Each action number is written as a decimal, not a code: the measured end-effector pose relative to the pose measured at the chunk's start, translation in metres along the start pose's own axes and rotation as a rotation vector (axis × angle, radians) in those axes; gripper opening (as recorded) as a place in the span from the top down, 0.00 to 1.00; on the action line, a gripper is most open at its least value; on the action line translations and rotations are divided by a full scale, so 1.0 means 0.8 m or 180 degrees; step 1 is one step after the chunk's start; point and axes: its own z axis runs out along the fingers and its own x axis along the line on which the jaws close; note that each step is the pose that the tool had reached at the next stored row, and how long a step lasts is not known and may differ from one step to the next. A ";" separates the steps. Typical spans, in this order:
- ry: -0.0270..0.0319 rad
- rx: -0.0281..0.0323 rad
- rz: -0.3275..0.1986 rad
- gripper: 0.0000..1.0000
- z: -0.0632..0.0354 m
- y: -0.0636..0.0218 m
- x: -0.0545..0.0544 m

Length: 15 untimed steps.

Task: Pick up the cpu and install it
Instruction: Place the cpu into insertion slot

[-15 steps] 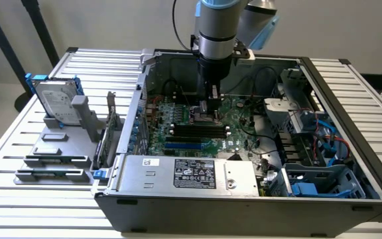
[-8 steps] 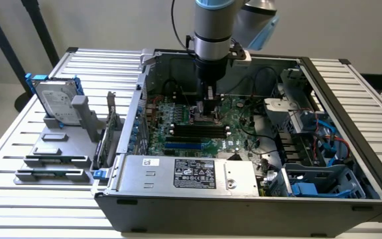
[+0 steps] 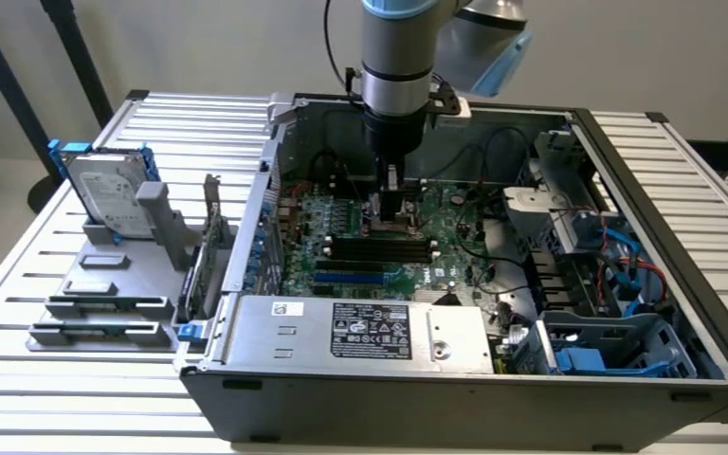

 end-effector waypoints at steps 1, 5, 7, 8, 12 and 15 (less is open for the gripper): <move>0.0001 -0.0001 0.0000 0.45 0.001 0.000 0.000; 0.0001 -0.0004 0.0000 0.45 0.007 0.000 0.000; 0.0000 -0.0004 0.0003 0.45 0.010 0.000 -0.001; 0.0000 -0.0004 0.0005 0.45 0.012 0.000 -0.001; -0.0001 -0.0006 0.0036 0.45 0.016 0.000 0.000; -0.0001 -0.0007 0.0056 0.45 0.018 0.002 0.001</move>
